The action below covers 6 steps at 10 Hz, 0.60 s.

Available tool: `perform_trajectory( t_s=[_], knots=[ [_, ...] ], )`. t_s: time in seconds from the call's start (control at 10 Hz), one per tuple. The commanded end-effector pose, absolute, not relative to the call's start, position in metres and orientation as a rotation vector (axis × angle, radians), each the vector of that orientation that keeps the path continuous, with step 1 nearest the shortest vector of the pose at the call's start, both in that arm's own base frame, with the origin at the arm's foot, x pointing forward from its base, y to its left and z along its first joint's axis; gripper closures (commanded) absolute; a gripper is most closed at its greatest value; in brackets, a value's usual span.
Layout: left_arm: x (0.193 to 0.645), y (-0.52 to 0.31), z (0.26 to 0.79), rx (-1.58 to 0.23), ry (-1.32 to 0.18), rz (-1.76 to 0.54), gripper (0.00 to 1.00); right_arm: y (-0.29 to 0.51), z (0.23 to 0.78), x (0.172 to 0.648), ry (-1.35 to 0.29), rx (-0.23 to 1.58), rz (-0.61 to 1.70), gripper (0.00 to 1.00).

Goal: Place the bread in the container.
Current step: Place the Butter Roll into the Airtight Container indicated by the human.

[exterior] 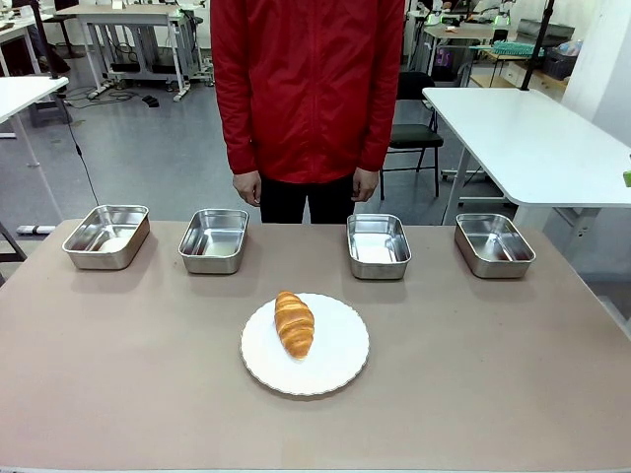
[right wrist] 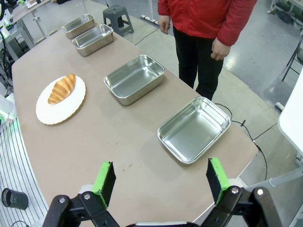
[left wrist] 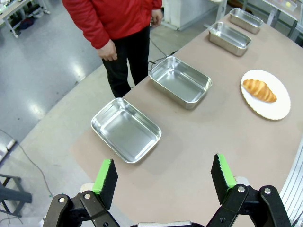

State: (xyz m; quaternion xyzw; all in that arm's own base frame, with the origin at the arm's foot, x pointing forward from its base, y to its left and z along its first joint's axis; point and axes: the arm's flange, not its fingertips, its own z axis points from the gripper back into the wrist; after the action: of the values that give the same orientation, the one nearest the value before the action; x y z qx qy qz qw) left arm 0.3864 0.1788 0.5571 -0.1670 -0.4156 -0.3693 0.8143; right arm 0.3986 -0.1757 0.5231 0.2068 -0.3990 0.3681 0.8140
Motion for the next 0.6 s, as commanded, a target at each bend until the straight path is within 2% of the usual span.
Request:
perform_trajectory(
  t_s=[0.0, 0.5],
  knots=[
    [0.3854, 0.1797, 0.5573, -0.358, -0.89, -0.786, 0.0, -0.1745, 0.522, 0.3992, -0.866, 0.447, 0.788, 0.0],
    [0.3854, 0.1797, 0.5573, -0.358, -0.89, -0.786, 0.0, -0.1745, 0.522, 0.3992, -0.866, 0.447, 0.788, 0.0]
  ],
)
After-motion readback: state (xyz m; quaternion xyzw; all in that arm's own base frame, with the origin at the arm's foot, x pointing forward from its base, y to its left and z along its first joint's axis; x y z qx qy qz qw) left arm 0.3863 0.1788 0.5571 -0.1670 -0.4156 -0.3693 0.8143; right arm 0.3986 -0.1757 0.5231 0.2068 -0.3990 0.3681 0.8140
